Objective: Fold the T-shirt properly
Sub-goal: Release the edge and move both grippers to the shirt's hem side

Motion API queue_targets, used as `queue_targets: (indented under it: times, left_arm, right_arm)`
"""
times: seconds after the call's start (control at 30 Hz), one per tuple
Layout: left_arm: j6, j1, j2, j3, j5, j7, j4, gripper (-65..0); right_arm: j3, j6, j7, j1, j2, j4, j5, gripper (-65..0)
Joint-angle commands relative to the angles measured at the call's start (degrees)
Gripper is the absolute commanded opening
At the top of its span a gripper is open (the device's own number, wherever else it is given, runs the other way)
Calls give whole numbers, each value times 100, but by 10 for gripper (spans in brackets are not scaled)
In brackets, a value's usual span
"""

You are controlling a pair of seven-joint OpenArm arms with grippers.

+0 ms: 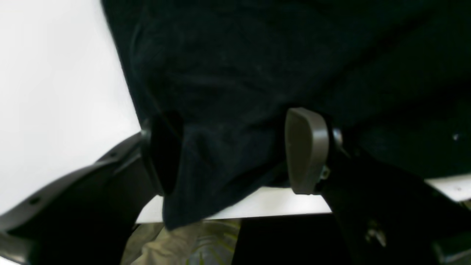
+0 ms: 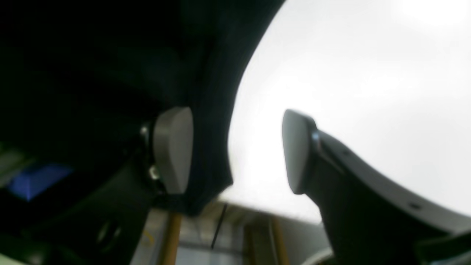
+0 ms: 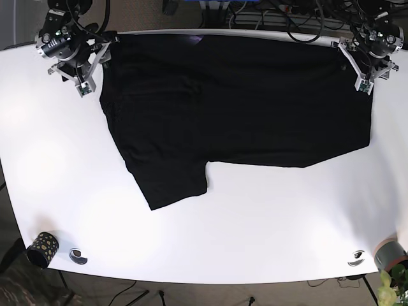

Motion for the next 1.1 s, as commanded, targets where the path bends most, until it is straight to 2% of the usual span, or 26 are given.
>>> queue_targets:
  times: [0.0,0.13,0.33,0.6,0.73,0.83,0.97,1.07]
  left_arm:
    - [-10,0,-23,-95,-20,-59,313,-243]
    - [-10,-158,196,-280,-29,-59,647,-243]
    - [-10,-729,205,-552,-29,-59,832,-243]
    - [-10,-1406,205,-939,24,-59,832,-243]
    - [-10,-1626,170,-1150,33,3,832,-240]
    - [-10,-1854,73,-1247,262,372,823,-236]
    - [-10,-2241,-94,-1317,385,847,805,-236]
    - [-10,-2470,-164,-1326,393,952,796,-236]
  right_arm:
    - [-5,8,94,283,26,45,23,-279]
    - [-13,8,94,986,-71,-395,5,-279]
    - [-40,8,120,2182,-71,-1406,-12,-279]
    - [-40,8,252,3615,61,-2962,-39,-279]
    - [-40,8,885,4099,105,-3973,-39,-279]
    - [-110,8,1324,4345,123,-4720,-48,-279]
    - [-629,8,1834,4450,281,-5344,-39,-279]
    - [-1007,8,2221,4450,254,-5599,-39,-279]
